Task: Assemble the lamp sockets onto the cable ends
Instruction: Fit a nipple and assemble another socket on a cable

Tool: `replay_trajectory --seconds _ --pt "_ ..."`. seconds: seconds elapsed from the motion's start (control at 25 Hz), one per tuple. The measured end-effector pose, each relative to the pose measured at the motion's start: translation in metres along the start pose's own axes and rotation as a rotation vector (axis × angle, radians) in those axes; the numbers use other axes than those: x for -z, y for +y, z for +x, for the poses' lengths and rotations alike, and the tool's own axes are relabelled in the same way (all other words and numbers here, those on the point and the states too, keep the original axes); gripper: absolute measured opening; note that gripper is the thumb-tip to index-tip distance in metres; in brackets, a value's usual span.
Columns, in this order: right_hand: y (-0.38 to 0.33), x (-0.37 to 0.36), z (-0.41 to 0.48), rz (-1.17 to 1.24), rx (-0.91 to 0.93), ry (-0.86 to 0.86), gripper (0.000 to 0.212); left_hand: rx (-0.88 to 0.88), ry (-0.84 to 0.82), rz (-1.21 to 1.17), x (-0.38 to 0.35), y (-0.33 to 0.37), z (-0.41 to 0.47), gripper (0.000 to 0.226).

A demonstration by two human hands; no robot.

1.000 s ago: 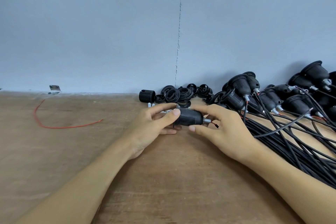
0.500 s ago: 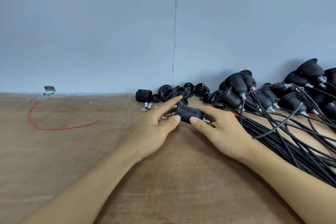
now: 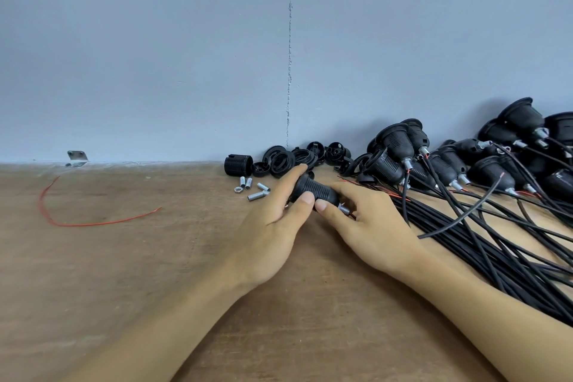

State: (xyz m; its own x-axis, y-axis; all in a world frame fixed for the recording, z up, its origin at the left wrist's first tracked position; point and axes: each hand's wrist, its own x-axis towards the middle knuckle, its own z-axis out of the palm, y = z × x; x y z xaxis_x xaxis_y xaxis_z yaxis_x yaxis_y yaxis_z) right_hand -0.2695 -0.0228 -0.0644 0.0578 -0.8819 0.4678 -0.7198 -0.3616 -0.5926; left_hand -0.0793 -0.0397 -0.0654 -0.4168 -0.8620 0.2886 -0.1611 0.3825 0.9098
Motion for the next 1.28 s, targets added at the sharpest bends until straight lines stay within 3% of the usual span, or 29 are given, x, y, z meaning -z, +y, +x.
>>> replay_trajectory --seconds 0.44,0.84,0.96,1.16,1.28 --pt "-0.003 0.0 0.0 -0.054 -0.101 0.266 0.031 -0.008 0.143 -0.125 -0.001 0.009 -0.001 0.033" --pt "-0.013 0.0 -0.003 -0.077 0.004 0.111 0.031 0.093 0.22 -0.233 0.0 0.0 0.008 0.027" --pt "-0.012 0.0 -0.002 -0.106 -0.006 0.088 0.028 0.056 0.214 -0.255 0.002 0.002 0.006 0.042" --pt "-0.007 0.001 -0.001 -0.05 -0.072 0.113 0.029 0.042 0.19 -0.21 0.001 0.005 0.004 0.044" --pt "-0.006 0.002 0.001 0.026 -0.098 0.167 0.029 0.063 0.174 -0.135 0.001 0.003 0.005 0.064"
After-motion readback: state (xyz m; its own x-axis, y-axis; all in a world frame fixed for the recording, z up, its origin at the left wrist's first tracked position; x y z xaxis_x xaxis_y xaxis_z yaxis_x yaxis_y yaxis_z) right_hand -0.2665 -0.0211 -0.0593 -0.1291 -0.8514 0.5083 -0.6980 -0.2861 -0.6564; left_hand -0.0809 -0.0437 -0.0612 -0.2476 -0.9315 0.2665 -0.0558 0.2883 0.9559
